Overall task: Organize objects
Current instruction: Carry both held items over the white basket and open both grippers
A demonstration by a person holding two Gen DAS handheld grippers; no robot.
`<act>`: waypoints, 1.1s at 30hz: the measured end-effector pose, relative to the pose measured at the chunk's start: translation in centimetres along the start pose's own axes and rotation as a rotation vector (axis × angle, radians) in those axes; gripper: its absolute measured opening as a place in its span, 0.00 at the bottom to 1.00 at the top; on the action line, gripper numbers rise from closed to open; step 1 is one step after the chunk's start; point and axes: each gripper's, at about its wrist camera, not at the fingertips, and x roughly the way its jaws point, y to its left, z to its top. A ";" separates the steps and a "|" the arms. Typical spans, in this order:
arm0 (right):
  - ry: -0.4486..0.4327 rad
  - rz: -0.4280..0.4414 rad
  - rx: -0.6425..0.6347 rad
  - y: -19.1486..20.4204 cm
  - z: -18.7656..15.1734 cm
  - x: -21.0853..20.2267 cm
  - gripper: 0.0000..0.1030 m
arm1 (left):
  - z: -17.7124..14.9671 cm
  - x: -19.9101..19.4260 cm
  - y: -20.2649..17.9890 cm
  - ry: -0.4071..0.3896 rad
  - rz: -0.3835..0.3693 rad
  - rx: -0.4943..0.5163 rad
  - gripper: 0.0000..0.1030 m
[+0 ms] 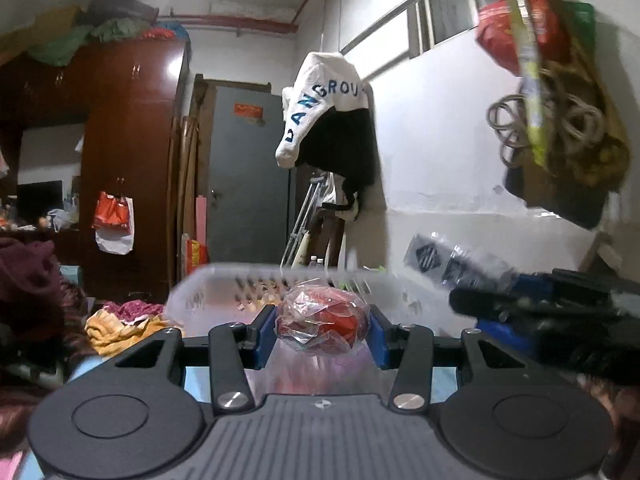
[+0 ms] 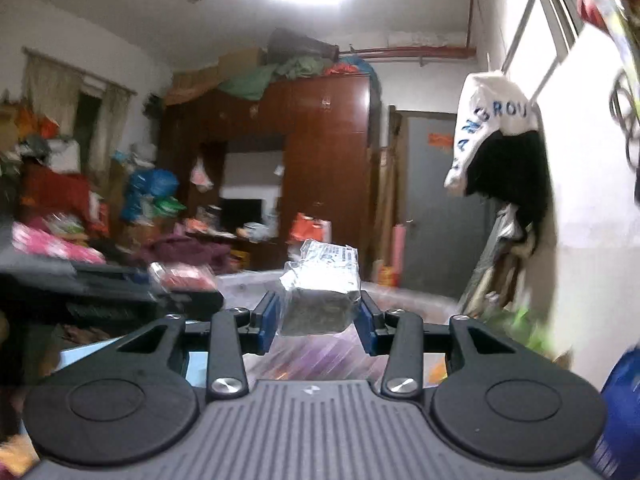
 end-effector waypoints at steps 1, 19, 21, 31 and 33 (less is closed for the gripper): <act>0.015 -0.005 0.006 -0.6 0.6 1.4 0.43 | 1.0 1.4 0.2 0.008 0.005 -0.005 0.49; 0.049 -0.161 -0.041 0.7 -1.3 1.2 1.00 | -3.5 2.1 1.0 0.096 0.113 0.038 0.84; 0.076 -0.180 -0.021 1.3 -1.7 0.6 1.00 | -5.2 0.4 0.7 0.123 0.086 0.046 0.84; 0.205 -0.228 -0.002 2.3 -4.5 0.2 1.00 | -9.4 -2.4 -0.4 0.214 0.076 0.069 0.84; 0.255 -0.203 0.034 1.5 -5.1 0.8 1.00 | -9.6 -1.9 -0.8 0.247 0.086 0.094 0.84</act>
